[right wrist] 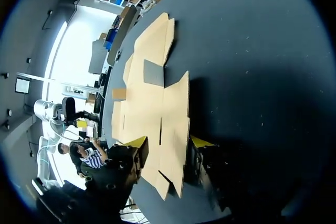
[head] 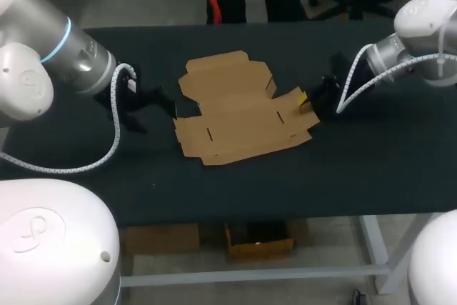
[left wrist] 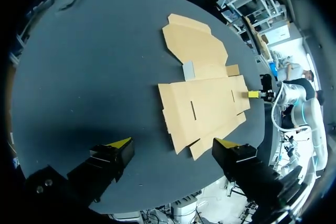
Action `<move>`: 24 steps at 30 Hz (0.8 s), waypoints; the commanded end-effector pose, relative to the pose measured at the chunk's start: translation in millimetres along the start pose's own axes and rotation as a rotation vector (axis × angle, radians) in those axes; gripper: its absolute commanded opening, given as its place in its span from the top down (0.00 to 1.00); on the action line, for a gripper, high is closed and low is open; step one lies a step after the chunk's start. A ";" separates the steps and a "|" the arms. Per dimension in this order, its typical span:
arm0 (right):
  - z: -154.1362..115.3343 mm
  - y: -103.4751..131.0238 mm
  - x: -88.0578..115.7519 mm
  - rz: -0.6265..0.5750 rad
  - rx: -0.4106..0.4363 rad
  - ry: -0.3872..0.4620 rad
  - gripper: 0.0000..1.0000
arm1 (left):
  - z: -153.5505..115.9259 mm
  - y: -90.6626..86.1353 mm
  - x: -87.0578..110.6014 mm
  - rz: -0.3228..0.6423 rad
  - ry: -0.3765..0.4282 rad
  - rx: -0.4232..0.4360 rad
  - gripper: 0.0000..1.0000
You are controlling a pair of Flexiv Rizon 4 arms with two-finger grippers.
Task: Assemble the packaging by folding the flat box into shape, placing the metal phone stand inside, and closing the box properly
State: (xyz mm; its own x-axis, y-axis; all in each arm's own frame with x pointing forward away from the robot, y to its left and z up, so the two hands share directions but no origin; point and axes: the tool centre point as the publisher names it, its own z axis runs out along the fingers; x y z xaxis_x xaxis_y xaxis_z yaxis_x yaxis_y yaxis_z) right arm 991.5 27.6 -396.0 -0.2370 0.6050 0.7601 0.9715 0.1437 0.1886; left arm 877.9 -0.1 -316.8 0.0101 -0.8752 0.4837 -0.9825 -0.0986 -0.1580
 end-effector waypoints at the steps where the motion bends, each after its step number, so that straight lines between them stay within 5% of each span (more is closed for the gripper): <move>1: -5.3 7.3 2.5 -0.009 0.053 0.002 0.00 | 0.4 1.0 -0.1 0.001 0.000 0.002 0.00; 13: -4.4 33.1 -3.4 -0.024 0.231 0.035 0.02 | 1.8 2.2 -0.4 -0.003 0.001 0.001 0.00; 19: 1.1 41.9 -4.4 -0.028 0.273 0.044 0.49 | 2.0 2.3 0.0 -0.006 -0.002 0.002 0.00; 24: 6.5 45.3 -3.9 -0.030 0.311 0.045 0.51 | 2.2 2.3 0.3 -0.009 -0.003 0.002 0.00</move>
State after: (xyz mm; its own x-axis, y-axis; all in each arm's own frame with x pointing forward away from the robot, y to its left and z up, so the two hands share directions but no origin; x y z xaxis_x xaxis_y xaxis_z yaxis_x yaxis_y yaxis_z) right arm 1028.6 35.3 -390.8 -0.2629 0.5759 0.7741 0.9521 0.2847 0.1116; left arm 876.2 -0.5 -318.8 0.0173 -0.8739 0.4858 -0.9821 -0.1060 -0.1557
